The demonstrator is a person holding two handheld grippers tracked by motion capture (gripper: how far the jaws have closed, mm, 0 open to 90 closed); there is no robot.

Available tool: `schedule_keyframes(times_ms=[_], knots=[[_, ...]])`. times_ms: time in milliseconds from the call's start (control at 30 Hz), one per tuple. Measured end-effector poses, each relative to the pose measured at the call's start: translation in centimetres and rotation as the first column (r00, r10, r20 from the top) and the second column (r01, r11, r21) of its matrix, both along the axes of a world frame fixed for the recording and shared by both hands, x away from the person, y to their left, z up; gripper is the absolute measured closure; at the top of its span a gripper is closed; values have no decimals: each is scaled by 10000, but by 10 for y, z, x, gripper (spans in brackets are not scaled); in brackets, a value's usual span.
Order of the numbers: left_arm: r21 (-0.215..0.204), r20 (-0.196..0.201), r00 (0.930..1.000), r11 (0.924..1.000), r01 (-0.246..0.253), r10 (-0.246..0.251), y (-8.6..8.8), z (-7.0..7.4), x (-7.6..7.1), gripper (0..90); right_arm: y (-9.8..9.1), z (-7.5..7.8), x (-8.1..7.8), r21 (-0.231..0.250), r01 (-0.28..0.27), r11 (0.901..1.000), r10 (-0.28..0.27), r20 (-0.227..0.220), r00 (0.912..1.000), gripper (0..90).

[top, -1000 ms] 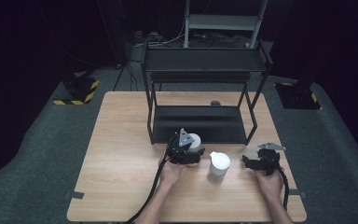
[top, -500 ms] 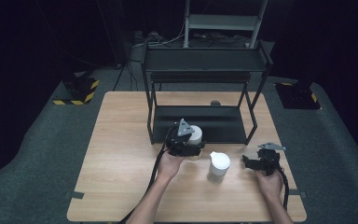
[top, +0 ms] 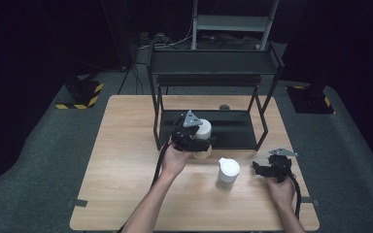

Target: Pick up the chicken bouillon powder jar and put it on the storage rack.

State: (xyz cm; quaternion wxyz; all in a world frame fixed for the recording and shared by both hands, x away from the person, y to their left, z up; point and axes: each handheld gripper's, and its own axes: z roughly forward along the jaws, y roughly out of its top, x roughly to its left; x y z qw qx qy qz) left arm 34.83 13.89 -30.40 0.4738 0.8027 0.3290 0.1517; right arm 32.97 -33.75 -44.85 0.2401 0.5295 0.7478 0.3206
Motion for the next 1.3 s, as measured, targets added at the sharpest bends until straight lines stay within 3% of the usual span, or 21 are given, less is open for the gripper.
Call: schedule_keyframes(times_ms=[133,467,767,1133,1300], knots=[[80,80,9999,9999,79,-79,1,15,2,352,0,0,0,-1,-1,10000,1,1,10000,58],[-172,-20,9991,9990,412,-413,4,55,13,352,0,0,0,-19,-7,10000,7,-10,10000,59],[-149,147,9989,9989,444,-442,5,102,22,352,0,0,0,-16,-5,10000,5,-6,10000,59],[-115,393,9992,9999,25,-20,-2,160,35,352,0,0,0,-1,5,10000,-5,-2,10000,59],[-133,431,9989,9997,-204,210,-6,177,41,353,0,0,0,1,11,10000,-11,-7,10000,59]])
